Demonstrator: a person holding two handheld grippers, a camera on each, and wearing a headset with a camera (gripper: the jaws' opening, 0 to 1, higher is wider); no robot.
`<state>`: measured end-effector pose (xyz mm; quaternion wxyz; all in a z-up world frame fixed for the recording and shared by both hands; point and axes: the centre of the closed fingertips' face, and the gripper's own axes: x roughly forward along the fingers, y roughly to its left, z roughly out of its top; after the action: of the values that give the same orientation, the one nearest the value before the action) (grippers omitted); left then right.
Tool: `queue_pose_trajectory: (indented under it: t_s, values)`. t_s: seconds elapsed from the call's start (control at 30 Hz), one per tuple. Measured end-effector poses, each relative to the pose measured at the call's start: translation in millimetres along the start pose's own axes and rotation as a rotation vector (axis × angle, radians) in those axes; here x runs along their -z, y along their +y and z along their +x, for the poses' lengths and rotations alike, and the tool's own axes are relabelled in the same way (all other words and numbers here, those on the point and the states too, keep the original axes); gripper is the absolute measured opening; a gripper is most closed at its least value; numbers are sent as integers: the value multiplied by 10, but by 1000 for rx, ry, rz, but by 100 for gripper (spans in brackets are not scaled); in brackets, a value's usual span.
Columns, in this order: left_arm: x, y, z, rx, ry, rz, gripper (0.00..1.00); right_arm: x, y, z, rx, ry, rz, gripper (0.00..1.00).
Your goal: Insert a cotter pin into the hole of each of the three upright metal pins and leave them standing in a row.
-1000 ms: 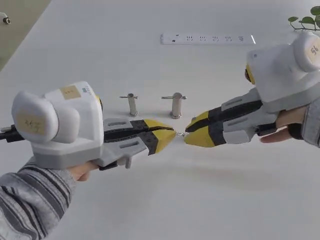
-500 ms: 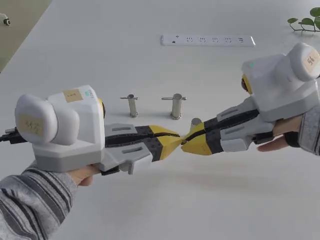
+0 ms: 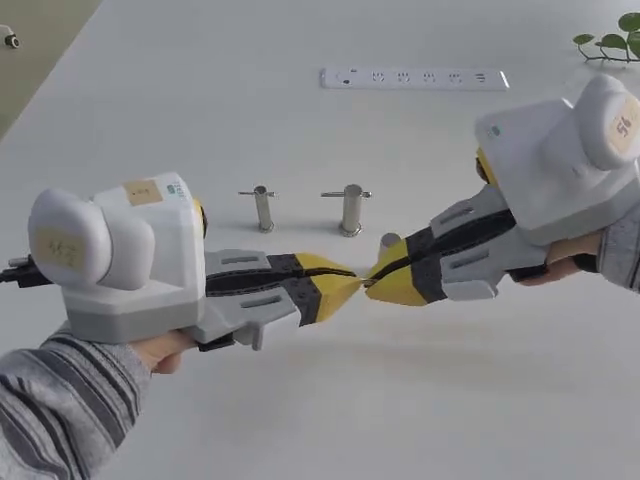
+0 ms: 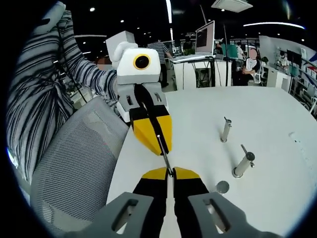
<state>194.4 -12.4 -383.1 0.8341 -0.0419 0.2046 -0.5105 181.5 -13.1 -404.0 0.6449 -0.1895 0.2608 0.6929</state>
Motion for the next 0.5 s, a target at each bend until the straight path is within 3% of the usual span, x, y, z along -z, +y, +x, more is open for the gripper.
queue_pose_trajectory:
  t_s: [0.3,0.5]
  values:
    - [-14,92,-11,-48,-3,28,3,69,-48,-22,43,82,-122,0]
    - [10,196,-30,-110,-5,43,13,147,-127,-83,78,116,-128,0]
